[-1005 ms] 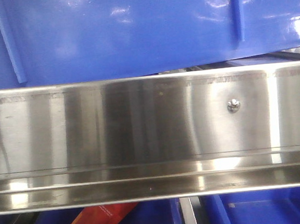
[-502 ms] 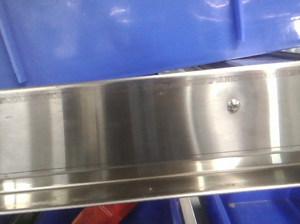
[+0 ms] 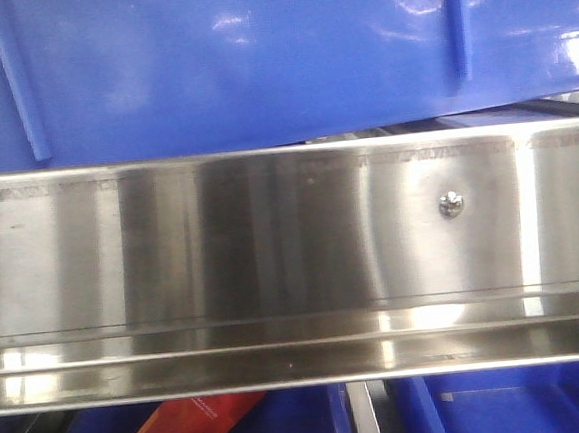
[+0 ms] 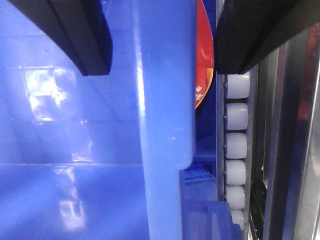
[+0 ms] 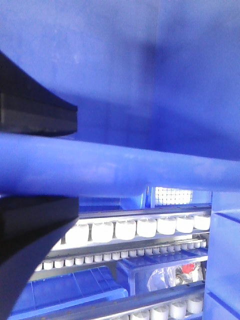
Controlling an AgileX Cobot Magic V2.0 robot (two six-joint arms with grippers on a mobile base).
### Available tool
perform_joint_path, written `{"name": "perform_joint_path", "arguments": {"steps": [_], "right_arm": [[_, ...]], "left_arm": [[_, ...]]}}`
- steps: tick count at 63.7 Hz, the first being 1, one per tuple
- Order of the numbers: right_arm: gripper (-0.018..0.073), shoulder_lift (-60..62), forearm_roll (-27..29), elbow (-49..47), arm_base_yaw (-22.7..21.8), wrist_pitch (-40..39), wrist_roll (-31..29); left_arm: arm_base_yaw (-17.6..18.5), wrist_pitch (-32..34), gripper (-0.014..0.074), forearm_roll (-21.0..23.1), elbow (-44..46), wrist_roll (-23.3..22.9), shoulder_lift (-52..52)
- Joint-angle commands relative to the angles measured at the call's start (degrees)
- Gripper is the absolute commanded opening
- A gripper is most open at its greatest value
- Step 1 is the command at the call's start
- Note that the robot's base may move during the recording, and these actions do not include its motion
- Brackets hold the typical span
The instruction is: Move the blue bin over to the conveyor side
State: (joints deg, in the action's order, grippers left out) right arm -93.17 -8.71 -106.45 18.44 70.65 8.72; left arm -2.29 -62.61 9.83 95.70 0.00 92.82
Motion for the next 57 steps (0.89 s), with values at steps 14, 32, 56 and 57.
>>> {"name": "perform_joint_path", "arguments": {"steps": [14,32,56,57], "right_arm": [[-0.0078,0.4,-0.5,0.0,-0.2,-0.7,-0.7],[-0.0078,0.4,-0.5,0.0,-0.2,-0.7,-0.7],[-0.0078,0.4,-0.5,-0.4,-0.2,-0.7,-0.7],[-0.0078,0.4,-0.6,-0.4,-0.2,-0.7,-0.7]], "left_arm": [[0.3,0.2,0.0346,0.3,0.4,0.0,1.0],[0.3,0.1,0.0049,0.3,0.4,0.0,1.0],[0.3,-0.9,-0.0009,0.4,1.2,0.0,0.8],[0.3,-1.2,-0.001,0.4,1.4,0.0,0.8]]}}
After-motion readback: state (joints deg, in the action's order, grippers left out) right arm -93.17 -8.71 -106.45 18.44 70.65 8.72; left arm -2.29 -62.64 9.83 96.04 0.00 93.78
